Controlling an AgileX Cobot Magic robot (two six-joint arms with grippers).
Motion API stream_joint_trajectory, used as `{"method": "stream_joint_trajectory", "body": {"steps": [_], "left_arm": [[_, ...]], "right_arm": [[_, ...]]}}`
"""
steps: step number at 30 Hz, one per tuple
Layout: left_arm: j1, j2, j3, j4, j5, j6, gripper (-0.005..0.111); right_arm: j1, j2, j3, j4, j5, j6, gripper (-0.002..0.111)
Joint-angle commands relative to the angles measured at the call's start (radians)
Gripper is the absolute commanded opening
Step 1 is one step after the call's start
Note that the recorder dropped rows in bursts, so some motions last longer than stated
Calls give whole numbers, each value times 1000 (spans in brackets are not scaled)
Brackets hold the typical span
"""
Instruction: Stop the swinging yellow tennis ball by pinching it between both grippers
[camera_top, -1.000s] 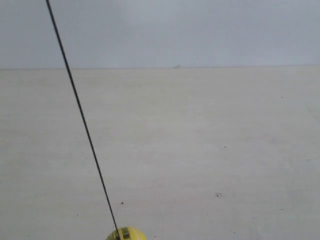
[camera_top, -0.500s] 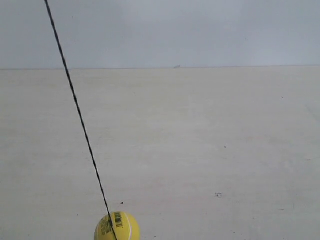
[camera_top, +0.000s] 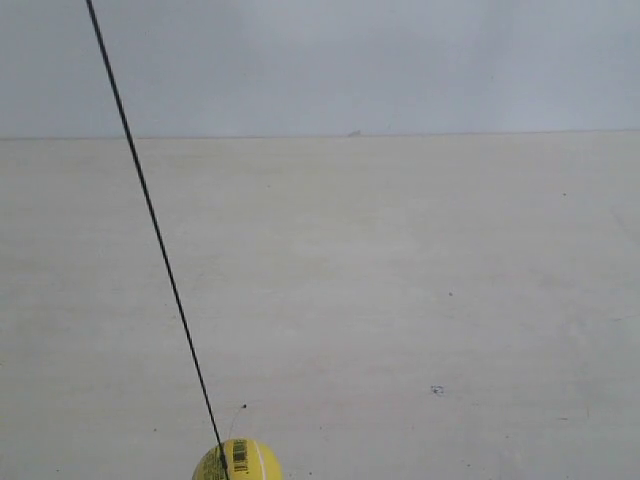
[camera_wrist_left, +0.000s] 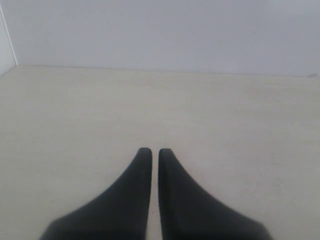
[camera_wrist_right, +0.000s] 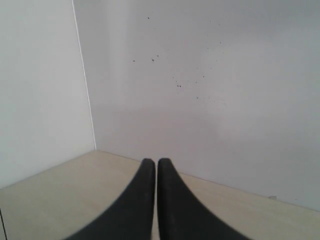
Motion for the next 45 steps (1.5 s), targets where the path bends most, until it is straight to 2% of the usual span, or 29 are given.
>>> {"method": "stream_joint_trajectory", "body": {"steps": [1,7,12,20,25,29,34,42,45], "left_arm": [[2,-4,2,0,0,9,5],[2,-4,2,0,0,9,5],[2,-4,2,0,0,9,5],[2,-4,2,0,0,9,5],[2,-4,2,0,0,9,5],[2,-4,2,0,0,9,5],[2,-4,2,0,0,9,5],[2,-4,2,0,0,9,5],[2,-4,2,0,0,9,5]], "right_arm": [[2,-6,-4,128,13,-167,0],[-24,-77,68,383,-93,-571,0],[-153,-172,165,719,-228,-902,0],[-439,-198,313,769,-332,-937,0],[-630,-198,367,882,-339,-937,0],[-761,-198,367,887,-216,-945,0],[-777,-198,367,887,-112,-1042,0],[-777,-198,367,865,210,-1058,0],[-776,-198,367,861,216,-1035,0]]}}
